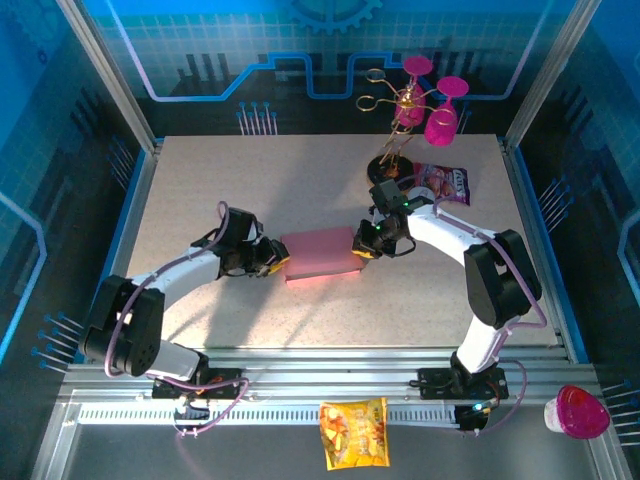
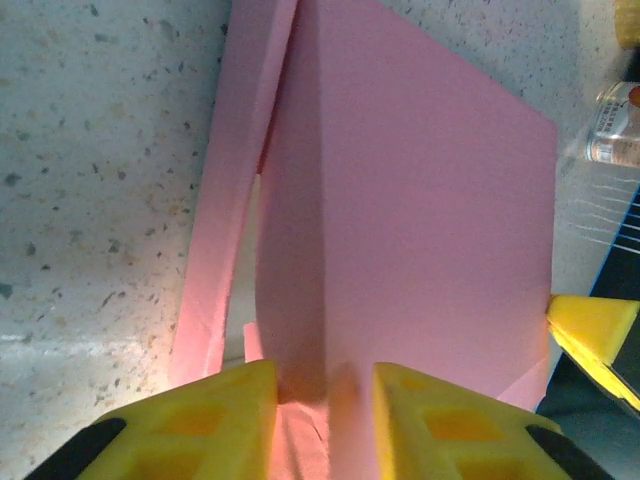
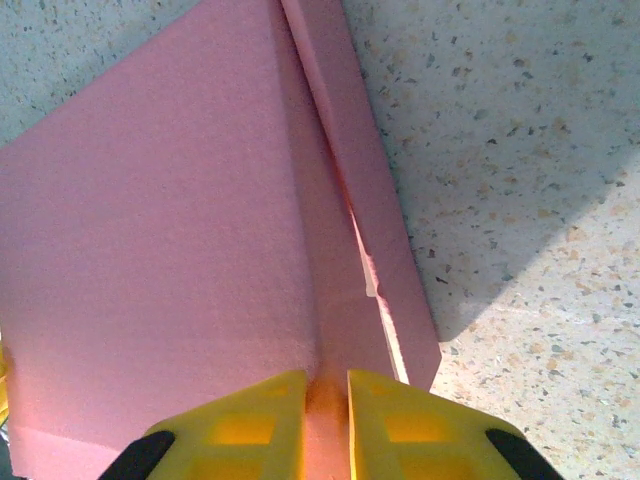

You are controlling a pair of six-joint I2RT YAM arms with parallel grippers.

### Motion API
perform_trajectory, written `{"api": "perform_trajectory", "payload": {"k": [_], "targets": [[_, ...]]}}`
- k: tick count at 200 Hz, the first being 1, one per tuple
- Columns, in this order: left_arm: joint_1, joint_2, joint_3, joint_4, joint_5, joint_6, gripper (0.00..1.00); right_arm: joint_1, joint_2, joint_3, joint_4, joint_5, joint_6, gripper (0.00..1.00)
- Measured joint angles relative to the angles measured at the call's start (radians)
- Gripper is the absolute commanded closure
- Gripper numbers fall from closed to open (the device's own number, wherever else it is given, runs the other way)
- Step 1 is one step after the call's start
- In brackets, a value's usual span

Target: Fold the paper box

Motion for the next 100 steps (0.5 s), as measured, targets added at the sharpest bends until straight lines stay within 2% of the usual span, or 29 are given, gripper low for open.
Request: {"api": "perform_trajectory", "payload": {"k": [35,67,100], "targets": [[0.000,0.019,0.000,0.002,0.000,0.026,0.75,0.000,0.002,0.000,0.000,0.001,0.000,0.82],[0.001,0.051,0.000,0.023,0.001,0.046,0.85,0.000,0.004,0.000,0.000,0.002,0.000,0.82],[-0.002,0.064,0.000,0.027,0.000,0.063,0.86,0.000,0.009,0.000,0.000,0.002,0.000,0.83]]}}
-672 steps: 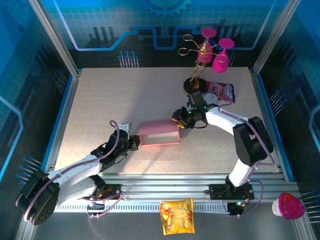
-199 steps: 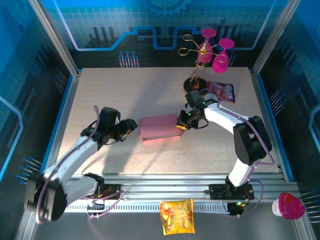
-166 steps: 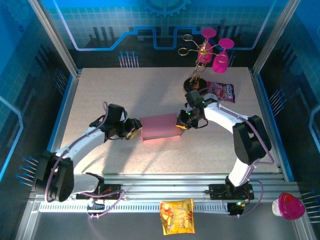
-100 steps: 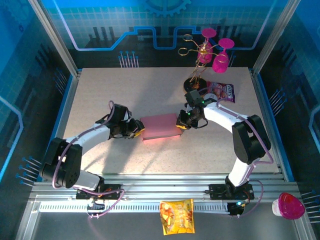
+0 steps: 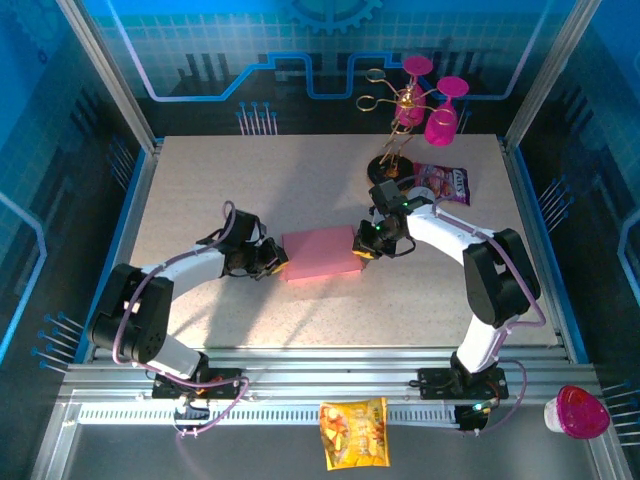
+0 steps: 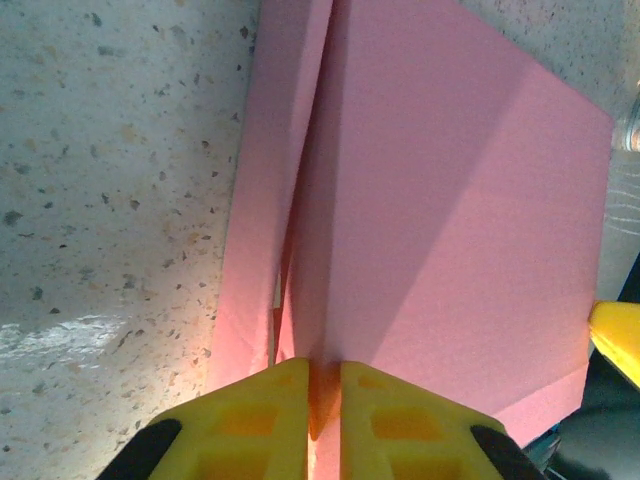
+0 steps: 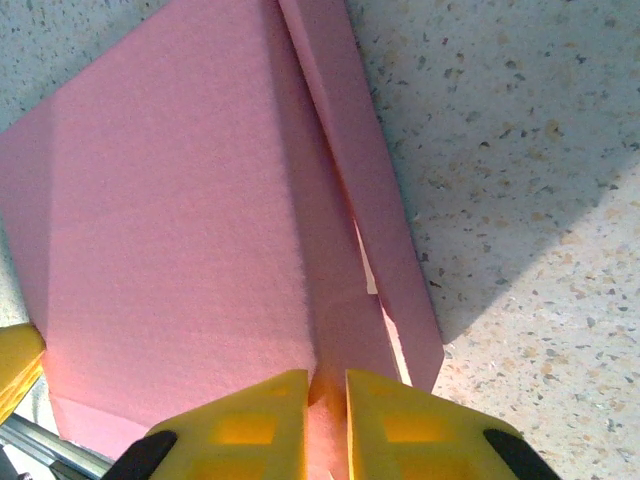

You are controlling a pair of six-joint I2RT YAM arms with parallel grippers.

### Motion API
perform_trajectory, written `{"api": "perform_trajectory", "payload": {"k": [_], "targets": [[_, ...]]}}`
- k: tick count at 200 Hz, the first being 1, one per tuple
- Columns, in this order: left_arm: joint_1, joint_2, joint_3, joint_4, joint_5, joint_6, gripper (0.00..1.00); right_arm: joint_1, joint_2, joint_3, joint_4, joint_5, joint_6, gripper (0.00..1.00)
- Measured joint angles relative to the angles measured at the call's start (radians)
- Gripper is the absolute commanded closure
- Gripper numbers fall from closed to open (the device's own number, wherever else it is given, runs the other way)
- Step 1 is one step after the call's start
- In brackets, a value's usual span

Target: Fold the paper box

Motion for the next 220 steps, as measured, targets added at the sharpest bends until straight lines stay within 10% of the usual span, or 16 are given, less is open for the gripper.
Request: {"api": "perform_trajectory", "payload": {"k": [122,220], "targets": [[-0.010,-0.037,0.083,-0.222,-0.091,0.169,0.59,0.013,0.032,0.024,-0.014,0.008,-0.037,0.85],[-0.012,0.063,0.077,-0.108,-0.039,0.160,0.72,0.015,0.092,0.039,-0.019,0.034,-0.072,0.85]]}}
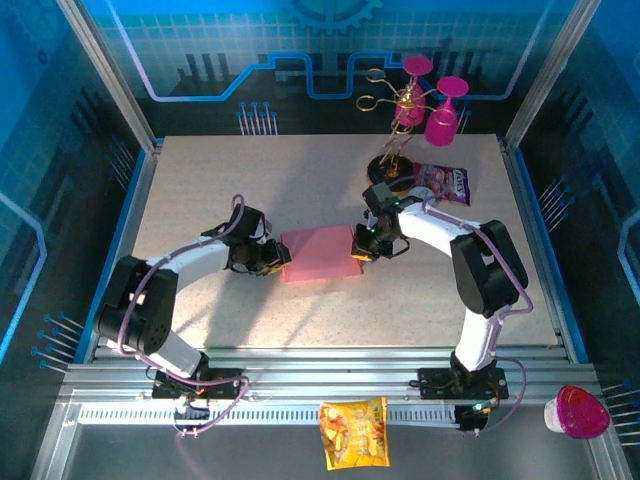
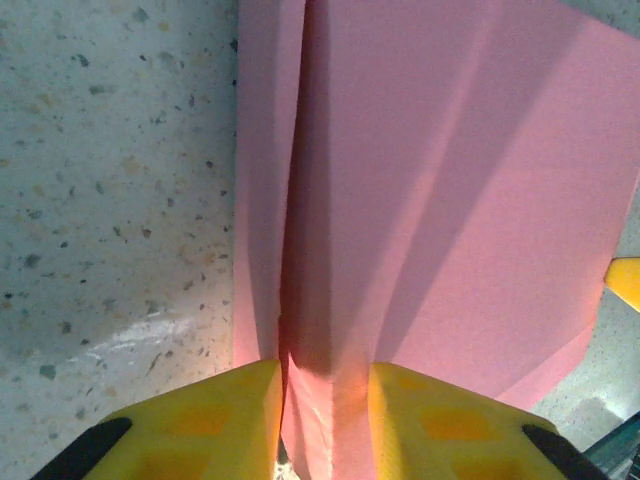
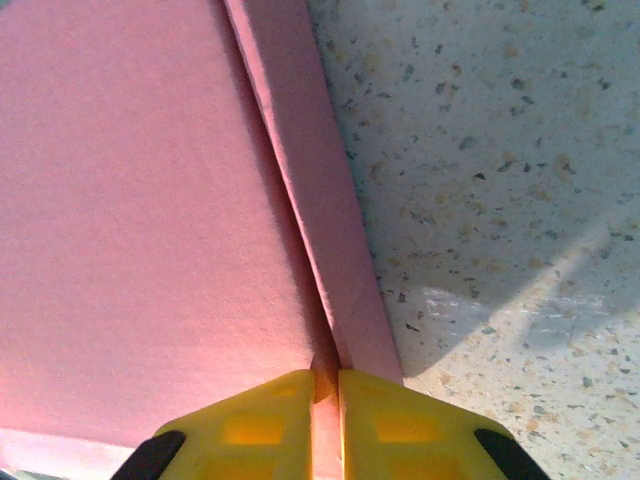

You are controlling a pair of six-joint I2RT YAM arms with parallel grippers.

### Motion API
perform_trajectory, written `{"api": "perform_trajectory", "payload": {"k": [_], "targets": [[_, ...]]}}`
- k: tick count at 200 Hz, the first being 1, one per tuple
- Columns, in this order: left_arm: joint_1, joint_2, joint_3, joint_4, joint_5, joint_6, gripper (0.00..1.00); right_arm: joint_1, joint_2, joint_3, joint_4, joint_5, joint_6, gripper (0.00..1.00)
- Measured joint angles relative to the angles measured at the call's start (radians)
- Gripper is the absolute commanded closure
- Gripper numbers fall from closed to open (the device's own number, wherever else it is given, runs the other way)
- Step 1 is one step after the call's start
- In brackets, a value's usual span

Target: Fold the paper box

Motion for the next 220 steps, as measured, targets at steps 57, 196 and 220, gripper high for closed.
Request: {"api": "perform_trajectory", "payload": {"k": [57,196,220], "targets": [[0.000,0.003,-0.019,0.035,-0.003,0.003,0.81,0.000,0.002,0.005,-0.007,0.001,-0.018,0.85],[-0.006,-0.084,-0.010,-0.107,-0.106,0.060,0.56,0.013,0.007,0.022,-0.034,0.026,-0.035,0.85],[-0.006,-0.032,-0.010,-0.071,-0.090,0.052,0.62,0.013,0.007,0.022,-0.034,0.026,-0.035,0.85]]}}
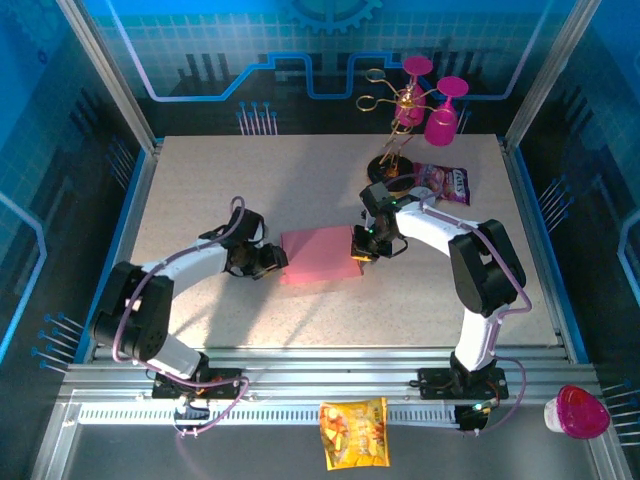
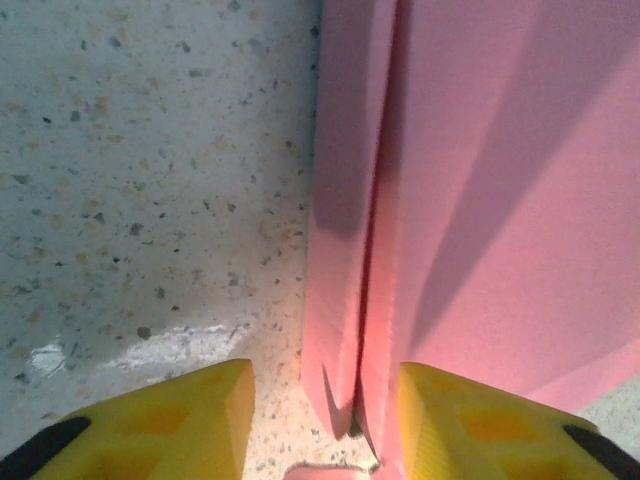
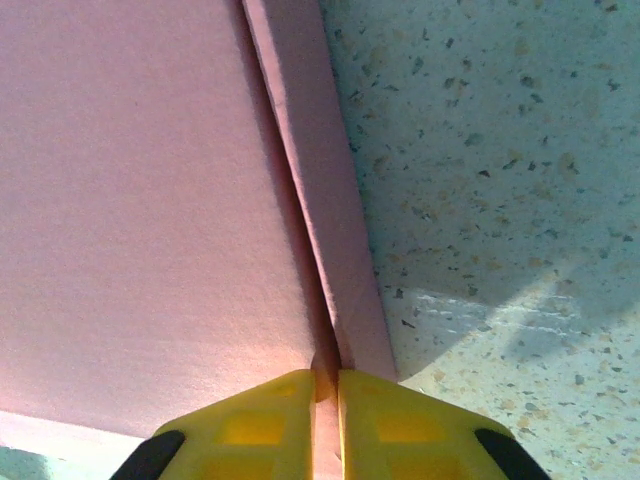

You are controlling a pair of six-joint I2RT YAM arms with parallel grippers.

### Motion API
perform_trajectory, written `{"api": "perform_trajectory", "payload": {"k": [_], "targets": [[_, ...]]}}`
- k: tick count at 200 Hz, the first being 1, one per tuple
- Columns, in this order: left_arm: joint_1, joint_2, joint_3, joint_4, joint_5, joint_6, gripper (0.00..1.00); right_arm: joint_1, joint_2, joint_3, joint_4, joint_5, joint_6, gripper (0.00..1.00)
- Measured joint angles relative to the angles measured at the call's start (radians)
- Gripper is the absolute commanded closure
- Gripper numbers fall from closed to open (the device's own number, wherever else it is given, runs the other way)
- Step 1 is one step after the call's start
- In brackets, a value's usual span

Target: Fold the paper box

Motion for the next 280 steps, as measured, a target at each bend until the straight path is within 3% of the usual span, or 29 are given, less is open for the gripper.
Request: {"api": "perform_trajectory", "payload": {"k": [46,98,136,213,280], "targets": [[0.000,0.046,0.000,0.049,0.032,-0.008,0.75,0.000,0.000,0.004,-0.006,0.001,0.000,0.81],[0.000,0.061,0.000,0.093,0.057,-0.022,0.86,-0.008,-0.014,0.032,0.002,-0.031,-0.031,0.55],[0.000,0.057,-0.006,0.099,0.058,-0.013,0.87,-0.088,-0.050,0.031,0.097,-0.153,-0.055,0.47],[0.026,0.027,-0.050,0.121,0.069,0.030,0.88,-0.145,0.091,0.031,0.155,-0.346,-0.133,0.39],[0.035,0.033,-0.051,0.126,0.089,0.038,0.88,-0.140,0.144,-0.010,0.319,-0.535,-0.074,0.42]]}}
